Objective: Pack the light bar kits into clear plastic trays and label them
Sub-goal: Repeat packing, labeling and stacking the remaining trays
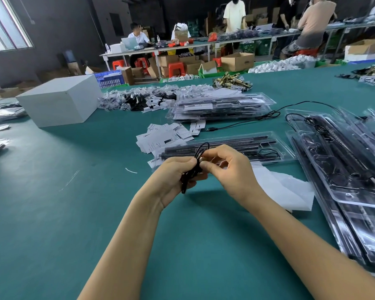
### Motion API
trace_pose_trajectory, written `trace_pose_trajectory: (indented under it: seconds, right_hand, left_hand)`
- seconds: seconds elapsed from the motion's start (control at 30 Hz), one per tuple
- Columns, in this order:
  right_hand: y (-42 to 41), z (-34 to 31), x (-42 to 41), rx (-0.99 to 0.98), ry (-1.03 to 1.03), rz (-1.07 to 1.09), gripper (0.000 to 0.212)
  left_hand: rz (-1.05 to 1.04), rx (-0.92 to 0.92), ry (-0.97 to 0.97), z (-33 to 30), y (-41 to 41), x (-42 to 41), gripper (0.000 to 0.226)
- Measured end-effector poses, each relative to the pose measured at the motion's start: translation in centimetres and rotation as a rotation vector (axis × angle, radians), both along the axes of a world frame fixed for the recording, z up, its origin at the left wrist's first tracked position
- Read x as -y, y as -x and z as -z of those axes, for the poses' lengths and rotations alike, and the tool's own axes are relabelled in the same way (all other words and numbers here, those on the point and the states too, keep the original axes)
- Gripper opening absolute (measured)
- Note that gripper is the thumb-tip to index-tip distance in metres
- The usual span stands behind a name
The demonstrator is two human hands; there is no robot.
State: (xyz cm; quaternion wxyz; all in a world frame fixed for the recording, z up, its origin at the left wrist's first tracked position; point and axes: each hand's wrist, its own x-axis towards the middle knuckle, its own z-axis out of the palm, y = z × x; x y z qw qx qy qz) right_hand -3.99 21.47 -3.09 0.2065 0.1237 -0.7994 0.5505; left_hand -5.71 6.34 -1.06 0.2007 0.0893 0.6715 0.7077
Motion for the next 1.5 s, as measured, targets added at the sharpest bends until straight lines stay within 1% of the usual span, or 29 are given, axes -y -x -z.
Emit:
trace_pose_trajectory:
  seconds: [0.07, 0.1, 0.17, 0.2, 0.23, 0.3, 0.37, 0.4, 0.47, 0.53, 0.6, 0.67, 0.73, 0.8, 0.93, 1.03, 1.13, 1.27, 1.5]
  right_hand:
    - [0.1, 0.2, 0.2, -0.029, 0.018, 0.054, 0.018]
    - [0.2, 0.2, 0.3, -0.024, 0.039, 0.087, 0.023]
    - [0.4, 0.4, 0.2, 0.025, 0.074, 0.13, 0.033]
    - [0.4, 0.4, 0.2, 0.058, 0.095, 0.125, 0.032]
    - [0.4, 0.4, 0.1, 0.092, 0.138, 0.103, 0.029]
    - [0.6, 0.4, 0.2, 0.194, 0.295, 0.003, 0.021]
    - [0.6, 0.6, 0.6, 0.356, 0.429, -0.161, 0.027]
    - [0.5, 0.8, 1.0, 0.433, 0.425, -0.241, 0.03]
    - [0.1, 1.2, 1.8, 0.513, 0.309, -0.351, 0.031]
    - [-0.2, 1.4, 2.1, 0.482, 0.197, -0.402, 0.029]
    - [0.0, 1.5, 1.9, 0.395, 0.055, -0.378, 0.025]
    - [0.3, 1.7, 1.3, 0.313, -0.125, -0.293, 0.018]
    - [0.5, 2.2, 0.9, 0.24, -0.263, -0.24, 0.013]
    - [0.5, 2.6, 0.8, 0.165, -0.393, -0.22, 0.01]
    - [0.6, 2.9, 1.0, 0.047, -0.546, -0.18, 0.007]
    - [0.6, 3.1, 1.1, 0.0, -0.582, -0.13, 0.008]
    - [0.6, 3.5, 1.3, -0.089, -0.619, -0.092, 0.01]
    - [0.7, 3.8, 1.4, -0.123, -0.615, -0.076, 0.011]
    - [0.7, 3.9, 1.5, -0.143, -0.635, -0.015, 0.015]
  left_hand:
    - [0.003, 0.023, -0.041, -0.2, 0.0, 0.1, 0.024]
    - [-0.007, 0.029, -0.047, -0.2, 0.0, 0.1, 0.023]
    - [-0.032, 0.029, -0.057, -0.2, -0.1, 0.0, 0.022]
    - [-0.041, 0.031, -0.08, -0.3, -0.2, 0.0, 0.022]
    - [-0.048, 0.038, -0.122, -0.4, -0.2, -0.1, 0.021]
    - [-0.062, 0.064, -0.258, -0.8, -0.1, 0.0, 0.019]
    - [-0.066, 0.09, -0.435, -1.2, 0.1, 0.3, 0.022]
    - [-0.066, 0.102, -0.523, -1.2, 0.2, 0.4, 0.025]
    - [-0.09, 0.107, -0.646, -1.3, 0.4, 0.7, 0.029]
    - [-0.144, 0.104, -0.728, -1.3, 0.7, 1.1, 0.029]
    - [-0.185, 0.113, -0.803, -1.3, 1.0, 1.8, 0.028]
    - [-0.215, 0.124, -0.818, -1.2, 1.2, 2.5, 0.025]
    - [-0.245, 0.124, -0.753, -0.9, 1.4, 2.8, 0.02]
    - [-0.277, 0.106, -0.628, -0.6, 1.4, 2.9, 0.02]
    - [-0.289, 0.026, -0.362, -0.4, 1.3, 3.1, 0.018]
    - [-0.269, -0.046, -0.122, -0.2, 1.2, 3.1, 0.018]
    - [-0.249, -0.101, 0.083, 0.2, 1.2, 2.8, 0.017]
    - [-0.224, -0.231, 0.343, 0.7, 1.0, 2.3, 0.025]
    - [-0.026, -0.302, 0.552, 0.7, 0.9, 2.2, 0.026]
